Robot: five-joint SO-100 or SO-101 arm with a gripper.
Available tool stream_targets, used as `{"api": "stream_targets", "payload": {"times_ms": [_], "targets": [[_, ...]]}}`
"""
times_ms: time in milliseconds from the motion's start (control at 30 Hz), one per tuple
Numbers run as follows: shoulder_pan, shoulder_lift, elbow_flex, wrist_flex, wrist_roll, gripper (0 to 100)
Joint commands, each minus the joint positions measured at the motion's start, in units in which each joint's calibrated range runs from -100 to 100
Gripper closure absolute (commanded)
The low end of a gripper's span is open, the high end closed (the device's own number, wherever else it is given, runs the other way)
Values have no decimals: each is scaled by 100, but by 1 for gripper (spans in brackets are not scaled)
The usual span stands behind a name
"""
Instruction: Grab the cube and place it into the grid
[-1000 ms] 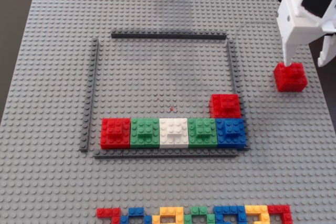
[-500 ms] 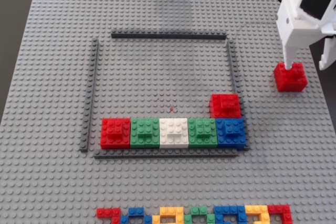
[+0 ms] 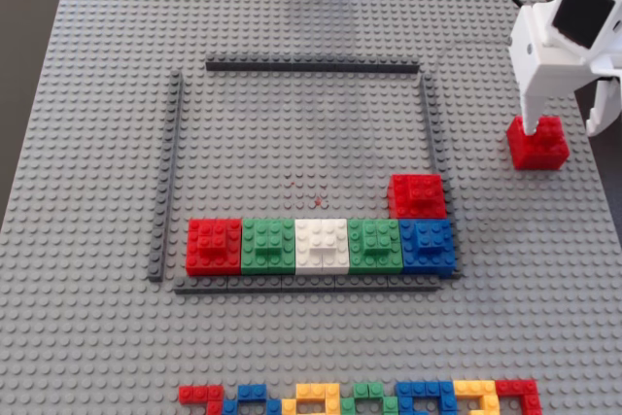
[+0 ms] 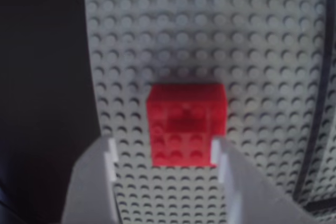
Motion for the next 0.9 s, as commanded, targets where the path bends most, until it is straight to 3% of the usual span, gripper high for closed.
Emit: {"api": "stream_targets", "payload": {"times_ms": [0,333,867], "targets": [[-3,-131,-131,-37,-44,79],[-10,-105,60,-110,-44,81],[34,-157,250,-115,20,93]]}}
